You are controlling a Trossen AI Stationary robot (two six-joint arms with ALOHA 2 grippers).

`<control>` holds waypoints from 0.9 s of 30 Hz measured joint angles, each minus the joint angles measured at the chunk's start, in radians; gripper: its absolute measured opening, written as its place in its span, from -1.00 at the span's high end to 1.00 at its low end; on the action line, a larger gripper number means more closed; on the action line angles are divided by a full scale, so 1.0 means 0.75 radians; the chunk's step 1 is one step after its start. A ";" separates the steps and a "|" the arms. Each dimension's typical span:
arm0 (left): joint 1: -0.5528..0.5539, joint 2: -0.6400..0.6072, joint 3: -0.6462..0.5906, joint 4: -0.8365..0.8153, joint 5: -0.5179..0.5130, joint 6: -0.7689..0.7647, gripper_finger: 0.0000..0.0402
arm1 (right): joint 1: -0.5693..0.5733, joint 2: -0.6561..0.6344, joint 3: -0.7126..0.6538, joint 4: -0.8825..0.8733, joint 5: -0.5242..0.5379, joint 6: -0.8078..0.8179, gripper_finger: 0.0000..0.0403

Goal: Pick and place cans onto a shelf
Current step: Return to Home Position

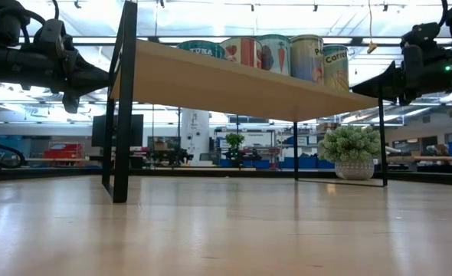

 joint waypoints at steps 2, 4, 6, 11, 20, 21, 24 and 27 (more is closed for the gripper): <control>0.000 0.000 0.000 0.000 0.000 0.000 0.89 | 0.000 0.000 0.000 0.000 0.000 0.000 0.81; 0.001 0.000 0.000 0.001 0.000 0.000 0.88 | 0.000 0.000 0.000 0.000 0.000 0.000 0.81; 0.001 0.000 0.000 0.001 0.000 0.001 0.88 | 0.000 0.000 0.000 0.000 0.000 0.000 0.81; 0.001 0.000 0.000 0.001 0.000 0.000 0.90 | 0.000 0.000 0.000 0.001 0.000 0.000 0.81; 0.001 0.000 0.000 0.001 0.000 0.000 0.88 | 0.000 0.000 0.001 0.001 0.000 0.000 0.81; 0.001 0.000 0.000 0.001 0.000 0.000 0.88 | 0.000 0.000 0.001 0.001 0.000 0.000 0.81; 0.001 0.000 0.000 0.001 0.000 0.000 0.90 | 0.000 0.000 0.001 0.001 0.000 0.000 0.81; 0.001 0.000 0.000 0.001 0.000 0.000 0.91 | 0.000 0.000 0.001 0.001 0.000 0.000 0.81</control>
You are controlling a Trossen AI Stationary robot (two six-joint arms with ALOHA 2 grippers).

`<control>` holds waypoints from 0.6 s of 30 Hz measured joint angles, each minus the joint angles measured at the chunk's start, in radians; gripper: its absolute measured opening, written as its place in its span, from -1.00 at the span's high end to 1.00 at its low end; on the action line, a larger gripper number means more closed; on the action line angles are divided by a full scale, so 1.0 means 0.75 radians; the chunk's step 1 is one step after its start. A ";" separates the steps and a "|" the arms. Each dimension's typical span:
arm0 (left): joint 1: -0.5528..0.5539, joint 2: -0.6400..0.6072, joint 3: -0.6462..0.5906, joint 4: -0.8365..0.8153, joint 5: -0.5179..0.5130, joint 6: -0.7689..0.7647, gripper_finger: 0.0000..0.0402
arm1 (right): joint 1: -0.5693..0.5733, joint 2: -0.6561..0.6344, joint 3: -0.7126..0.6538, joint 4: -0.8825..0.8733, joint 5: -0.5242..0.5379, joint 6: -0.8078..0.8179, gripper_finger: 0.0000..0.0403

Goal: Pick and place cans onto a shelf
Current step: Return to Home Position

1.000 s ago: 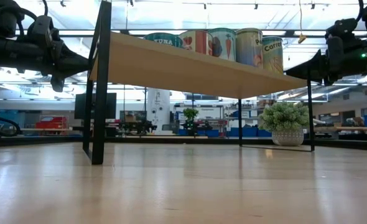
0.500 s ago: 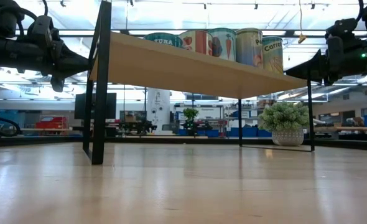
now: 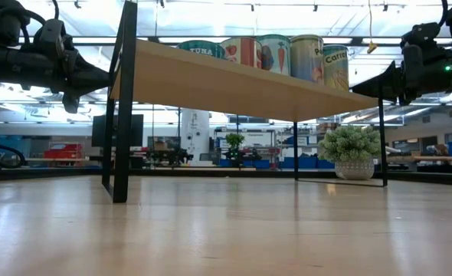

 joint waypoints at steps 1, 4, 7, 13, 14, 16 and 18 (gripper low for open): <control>0.000 0.000 0.000 0.000 0.000 0.000 0.90 | 0.000 0.000 0.000 0.000 0.000 0.000 0.81; 0.000 0.000 0.000 0.000 0.000 0.000 0.89 | 0.000 0.000 0.000 0.000 0.000 0.000 0.81; 0.000 0.000 0.000 0.000 0.000 0.000 0.88 | 0.000 0.000 0.000 0.000 0.000 0.000 0.81; 0.000 0.000 0.000 0.000 0.000 0.000 0.91 | 0.000 0.000 0.000 0.000 0.000 0.000 0.81; 0.000 -0.001 0.000 0.000 0.000 0.000 0.91 | 0.000 0.000 0.000 0.000 0.000 0.000 0.81; 0.000 0.000 0.000 0.000 0.000 0.000 0.90 | 0.000 0.000 0.000 0.000 0.000 0.000 0.81; 0.000 0.000 0.000 0.000 0.000 -0.001 0.89 | 0.000 0.000 0.000 0.000 0.000 0.000 0.81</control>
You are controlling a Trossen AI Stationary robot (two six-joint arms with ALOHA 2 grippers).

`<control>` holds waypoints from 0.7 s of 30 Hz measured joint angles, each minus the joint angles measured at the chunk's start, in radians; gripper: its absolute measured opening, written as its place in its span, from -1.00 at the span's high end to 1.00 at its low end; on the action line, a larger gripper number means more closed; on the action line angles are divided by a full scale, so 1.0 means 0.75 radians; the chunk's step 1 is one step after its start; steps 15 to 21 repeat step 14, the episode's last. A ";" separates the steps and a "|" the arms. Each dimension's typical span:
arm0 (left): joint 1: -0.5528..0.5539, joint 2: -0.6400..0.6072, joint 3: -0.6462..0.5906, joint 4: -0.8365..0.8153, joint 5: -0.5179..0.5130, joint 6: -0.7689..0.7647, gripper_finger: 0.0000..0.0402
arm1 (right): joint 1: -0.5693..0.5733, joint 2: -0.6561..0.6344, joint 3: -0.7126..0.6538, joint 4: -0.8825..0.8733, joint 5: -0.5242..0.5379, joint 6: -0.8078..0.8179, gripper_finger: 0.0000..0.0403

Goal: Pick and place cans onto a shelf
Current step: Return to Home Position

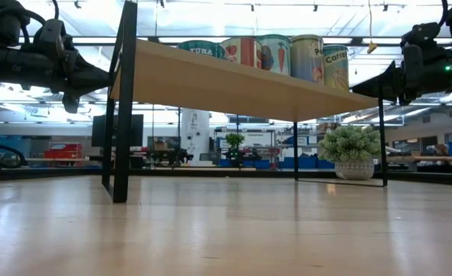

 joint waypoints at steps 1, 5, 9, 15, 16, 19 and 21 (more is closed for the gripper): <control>0.000 0.000 0.000 0.000 0.000 0.000 0.88 | 0.000 0.000 0.000 0.000 -0.001 0.000 0.81; 0.000 0.000 0.000 0.000 0.000 0.000 0.89 | 0.000 0.000 0.000 0.000 0.000 0.000 0.81; 0.000 0.000 0.000 0.000 0.000 0.000 0.91 | 0.000 0.000 0.000 0.000 0.000 0.000 0.81; 0.000 0.000 0.000 0.000 0.000 0.000 0.89 | 0.000 0.000 0.000 0.000 -0.001 0.000 0.81; 0.000 0.000 0.000 0.000 0.000 0.000 0.89 | 0.000 0.000 0.000 0.000 -0.001 0.000 0.81; 0.000 0.000 0.000 0.000 0.000 0.000 0.89 | 0.000 0.000 0.000 0.000 -0.001 0.000 0.81; 0.000 0.000 0.000 0.000 0.000 0.000 0.89 | 0.000 0.000 0.000 0.000 -0.001 0.000 0.81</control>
